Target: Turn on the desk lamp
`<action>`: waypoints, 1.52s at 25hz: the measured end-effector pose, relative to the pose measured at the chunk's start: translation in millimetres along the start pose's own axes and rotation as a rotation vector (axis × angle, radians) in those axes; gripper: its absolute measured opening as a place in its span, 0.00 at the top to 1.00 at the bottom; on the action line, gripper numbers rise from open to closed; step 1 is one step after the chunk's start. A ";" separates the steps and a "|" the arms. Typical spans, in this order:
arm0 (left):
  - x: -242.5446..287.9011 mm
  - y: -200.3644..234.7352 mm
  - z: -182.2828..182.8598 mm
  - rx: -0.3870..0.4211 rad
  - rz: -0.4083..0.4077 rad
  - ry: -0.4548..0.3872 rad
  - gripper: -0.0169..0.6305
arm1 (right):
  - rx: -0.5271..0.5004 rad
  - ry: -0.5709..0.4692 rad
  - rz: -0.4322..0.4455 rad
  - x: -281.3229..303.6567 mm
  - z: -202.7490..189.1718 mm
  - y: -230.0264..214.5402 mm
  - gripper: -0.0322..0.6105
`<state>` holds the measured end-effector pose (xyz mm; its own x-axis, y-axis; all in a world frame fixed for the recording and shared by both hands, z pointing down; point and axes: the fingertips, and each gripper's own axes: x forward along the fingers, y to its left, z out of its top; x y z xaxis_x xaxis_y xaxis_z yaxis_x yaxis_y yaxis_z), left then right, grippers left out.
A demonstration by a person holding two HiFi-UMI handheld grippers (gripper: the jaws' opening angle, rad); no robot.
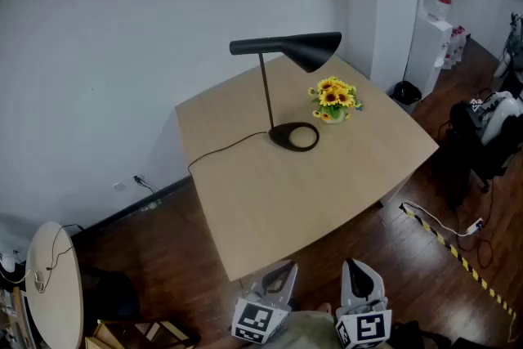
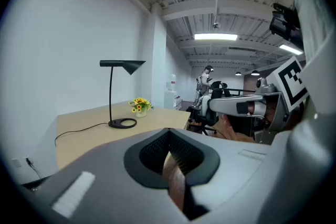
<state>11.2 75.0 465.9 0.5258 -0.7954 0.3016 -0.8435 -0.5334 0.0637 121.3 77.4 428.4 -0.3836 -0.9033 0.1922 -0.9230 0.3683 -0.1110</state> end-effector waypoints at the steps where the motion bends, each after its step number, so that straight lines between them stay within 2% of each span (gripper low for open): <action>1: 1.7 10.5 2.4 -0.003 -0.004 -0.004 0.97 | -0.018 0.008 -0.004 7.7 1.1 4.1 0.95; 9: 2.5 84.2 10.7 -0.023 -0.018 -0.032 0.97 | -0.071 0.008 -0.026 71.3 17.7 46.8 0.95; 12: -1.6 110.7 9.8 -0.049 0.015 -0.049 0.97 | -0.077 0.008 -0.039 92.0 19.6 49.9 0.95; 17: -1.9 149.8 5.1 -0.098 0.091 -0.049 0.97 | -0.100 0.015 -0.011 128.2 19.3 53.4 0.95; 23: 15.2 191.7 0.6 -0.123 0.195 -0.041 0.97 | -0.131 0.022 0.058 186.5 19.0 49.5 0.95; 28: 55.7 224.0 22.1 -0.139 0.267 -0.043 0.97 | -0.146 0.070 0.148 258.3 9.7 36.6 0.95; 33: 103.8 240.9 29.7 -0.161 0.309 -0.015 0.97 | -0.181 0.127 0.235 330.6 -5.7 20.8 0.95; 38: 144.6 258.6 32.3 -0.170 0.355 0.025 0.97 | -0.213 0.185 0.279 408.7 -32.1 5.3 0.95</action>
<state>-127.3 -187.3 495.2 0.1974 -0.9135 0.3557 -0.9796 -0.1698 0.1078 -41.3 -282.7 537.6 -0.6017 -0.7142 0.3578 -0.7603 0.6493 0.0175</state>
